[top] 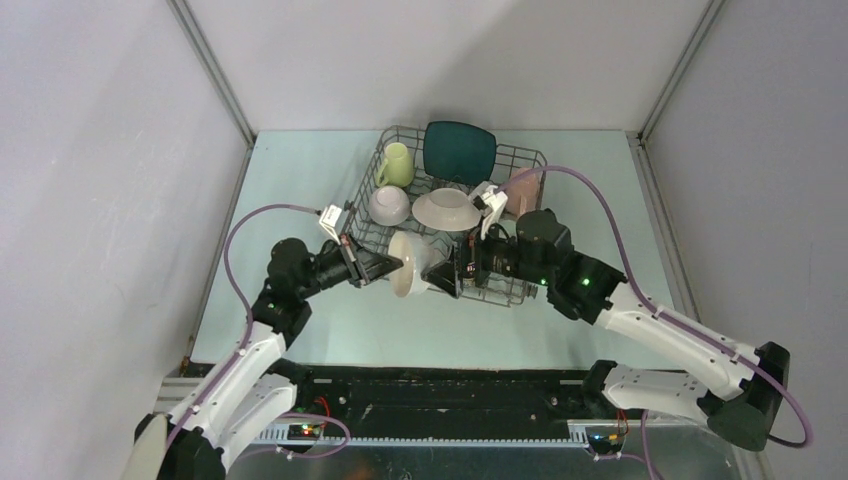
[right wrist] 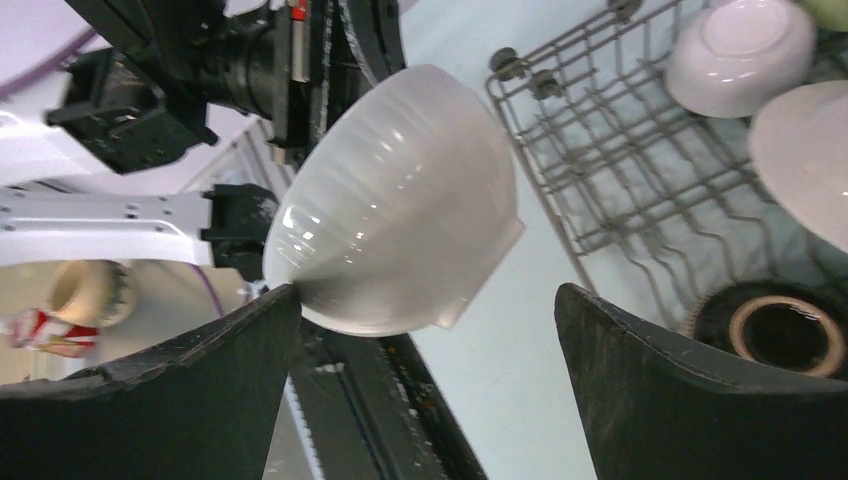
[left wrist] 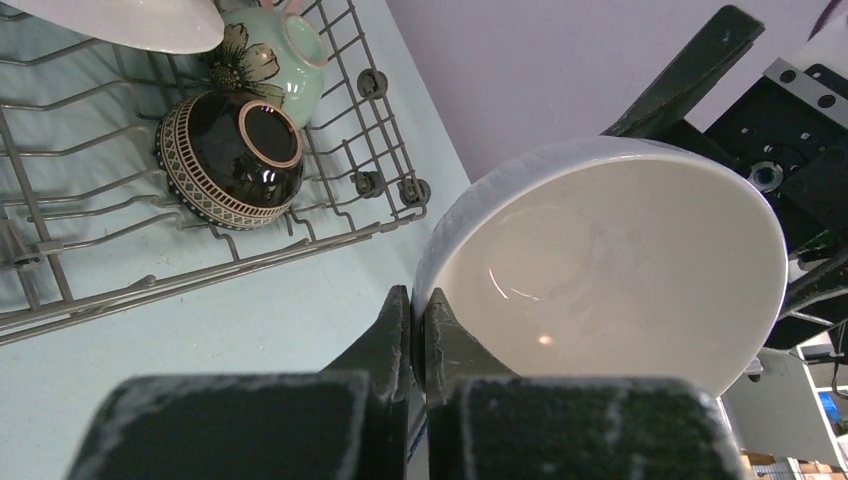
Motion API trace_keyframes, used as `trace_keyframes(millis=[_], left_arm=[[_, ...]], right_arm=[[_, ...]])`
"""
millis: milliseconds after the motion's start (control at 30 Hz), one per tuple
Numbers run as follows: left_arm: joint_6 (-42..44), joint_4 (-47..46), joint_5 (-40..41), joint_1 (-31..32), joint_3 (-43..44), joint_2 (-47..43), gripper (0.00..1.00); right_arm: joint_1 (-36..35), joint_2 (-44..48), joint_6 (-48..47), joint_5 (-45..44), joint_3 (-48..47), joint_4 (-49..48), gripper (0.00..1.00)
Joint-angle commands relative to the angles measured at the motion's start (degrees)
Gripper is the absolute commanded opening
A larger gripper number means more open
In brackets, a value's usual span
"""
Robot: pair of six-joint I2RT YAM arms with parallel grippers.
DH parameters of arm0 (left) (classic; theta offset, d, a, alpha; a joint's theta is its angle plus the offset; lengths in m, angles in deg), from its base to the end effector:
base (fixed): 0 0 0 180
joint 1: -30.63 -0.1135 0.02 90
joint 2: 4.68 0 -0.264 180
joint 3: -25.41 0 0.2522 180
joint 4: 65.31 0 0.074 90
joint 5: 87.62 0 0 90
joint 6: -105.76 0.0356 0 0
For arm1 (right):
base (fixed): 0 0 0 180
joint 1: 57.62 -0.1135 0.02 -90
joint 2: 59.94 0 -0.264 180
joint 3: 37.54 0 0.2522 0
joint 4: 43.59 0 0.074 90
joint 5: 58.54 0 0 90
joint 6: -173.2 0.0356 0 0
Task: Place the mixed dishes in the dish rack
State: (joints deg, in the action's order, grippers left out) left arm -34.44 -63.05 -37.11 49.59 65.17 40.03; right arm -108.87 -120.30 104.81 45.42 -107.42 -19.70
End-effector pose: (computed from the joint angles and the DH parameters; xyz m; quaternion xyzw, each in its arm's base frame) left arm 0.1670 -0.0813 0.2647 0.0250 0.7401 -0.5619 0.3686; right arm 0.1456 0.1951 0.3577 -0.2726 0.7390 0.4386 0.4326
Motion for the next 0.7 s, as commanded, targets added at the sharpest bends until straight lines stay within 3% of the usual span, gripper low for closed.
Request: trace_keyframes(millis=[0, 333, 400, 467, 533, 567, 633, 667], left_arm=[[-1.0, -4.9, -0.9, 0.5, 0.9, -2.3, 0.00], [2.2, -0.5, 6.0, 0.6, 2.0, -3.4, 0.00], [2.4, -0.2, 6.0, 0.7, 2.4, -3.3, 0.00], [2.6, 0.4, 6.2, 0.6, 2.5, -3.3, 0.00], [2.8, 0.6, 6.4, 0.6, 2.6, -3.4, 0.00], [3.0, 0.5, 6.5, 0.6, 2.6, -3.5, 0.01], [3.1, 0.2, 6.6, 0.6, 2.5, -3.8, 0.05], [3.1, 0.3, 6.8, 0.6, 2.4, -3.8, 0.06]], right_arm=[[-1.7, -2.5, 7.7, -0.8, -0.3, -7.5, 1.00], [-4.9, -6.5, 14.9, -5.0, -0.3, -11.4, 1.00], [-4.8, -6.5, 14.9, -5.6, -0.3, -11.6, 0.96], [-4.9, -6.3, 14.7, -6.2, -0.3, -11.4, 0.86], [-4.9, -6.0, 14.3, -6.8, -0.3, -11.2, 0.63], [-4.8, -6.0, 14.1, -7.3, -0.3, -11.1, 0.42], [-4.9, -6.0, 13.6, -7.8, -0.3, -10.9, 0.21], [-4.8, -6.1, 13.1, -8.0, -0.3, -10.7, 0.18]])
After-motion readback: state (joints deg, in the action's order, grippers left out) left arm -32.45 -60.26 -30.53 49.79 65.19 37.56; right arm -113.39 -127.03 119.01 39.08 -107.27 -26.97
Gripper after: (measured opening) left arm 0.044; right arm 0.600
